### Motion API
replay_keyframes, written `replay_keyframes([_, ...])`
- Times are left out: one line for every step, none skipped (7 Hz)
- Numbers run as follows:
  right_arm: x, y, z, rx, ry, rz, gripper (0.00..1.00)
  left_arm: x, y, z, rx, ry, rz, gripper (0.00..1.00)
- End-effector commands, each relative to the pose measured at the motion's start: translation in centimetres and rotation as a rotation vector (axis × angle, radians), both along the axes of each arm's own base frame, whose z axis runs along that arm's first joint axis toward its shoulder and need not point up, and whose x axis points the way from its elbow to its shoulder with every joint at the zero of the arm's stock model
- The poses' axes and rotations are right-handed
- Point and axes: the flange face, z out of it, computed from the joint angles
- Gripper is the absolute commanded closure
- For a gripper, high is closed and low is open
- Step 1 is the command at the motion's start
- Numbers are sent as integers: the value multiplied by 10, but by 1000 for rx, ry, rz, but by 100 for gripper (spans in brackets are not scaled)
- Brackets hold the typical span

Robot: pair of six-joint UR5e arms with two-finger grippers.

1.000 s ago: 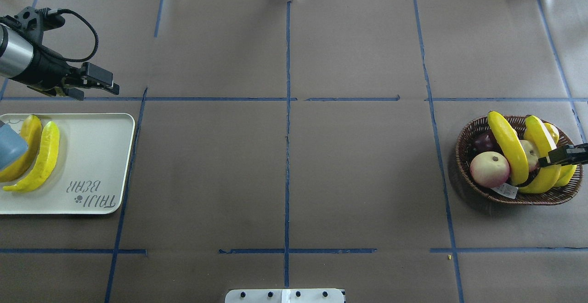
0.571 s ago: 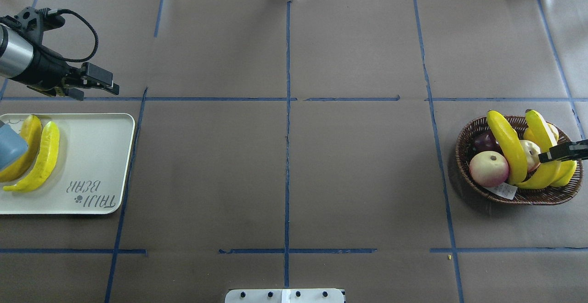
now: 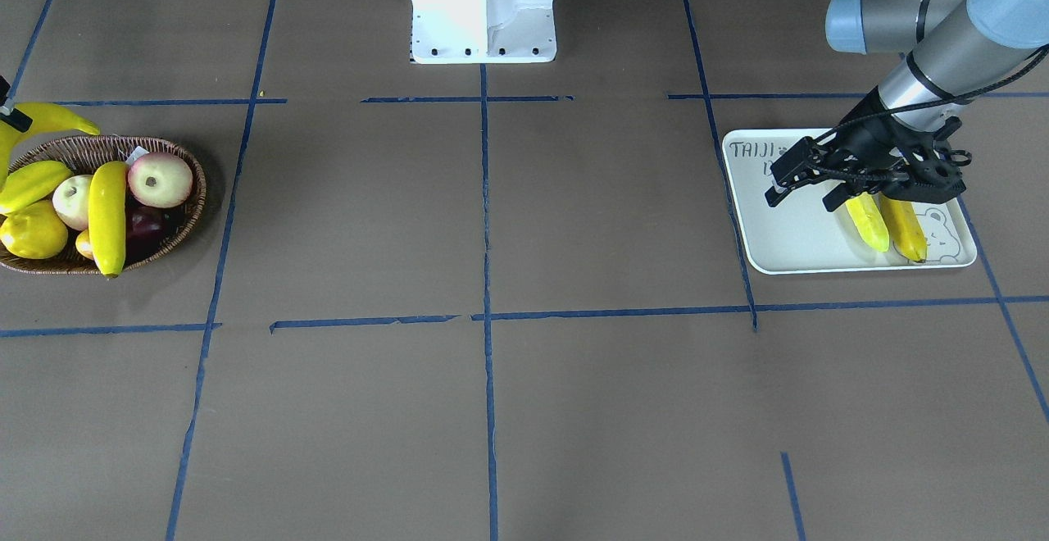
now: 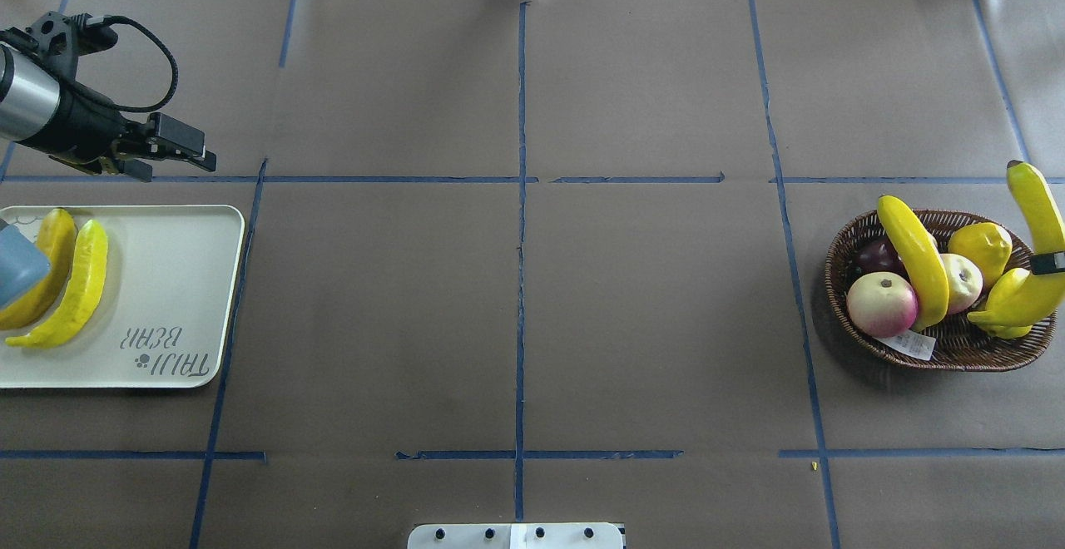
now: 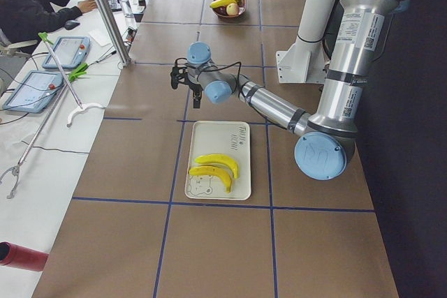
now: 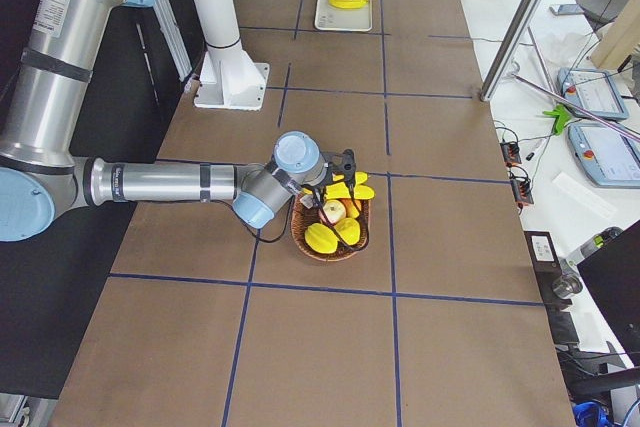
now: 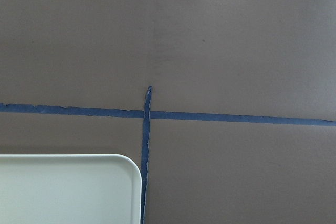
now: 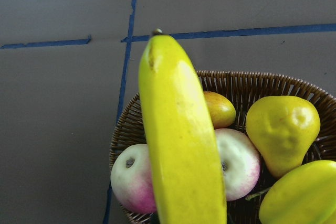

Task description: Transfer all bananas from basket to plate

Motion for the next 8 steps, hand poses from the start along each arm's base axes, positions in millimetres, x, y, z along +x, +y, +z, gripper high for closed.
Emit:
replay_keyframes([3, -22, -37, 62, -25, 27, 100, 2, 0, -2, 1, 4, 4, 1])
replay_keyframes([-31, -68, -81, 78, -41, -10, 99, 13, -4, -18, 22, 18, 15, 1])
replay_keyframes([-84, -103, -139, 31, -61, -14, 99, 33, -10, -45, -11, 61, -3, 1])
replay_keyframes([-149, -113, -185, -4, -82, 19, 99, 57, -9, -76, -82, 111, -27, 1])
replay_keyframes([-206, -105, -220, -21, -106, 59, 99, 65, -11, -112, -98, 160, -47, 1])
replay_keyframes([-257, -87, -246, -28, -130, 85, 98, 77, -8, -145, -115, 229, -56, 1])
replay_keyframes([-295, -72, -272, -28, -160, 110, 98, 80, -8, -169, -132, 294, -73, 1])
replay_keyframes([-333, -49, -288, -23, -178, 95, 98, 94, -1, -186, -139, 351, -61, 1])
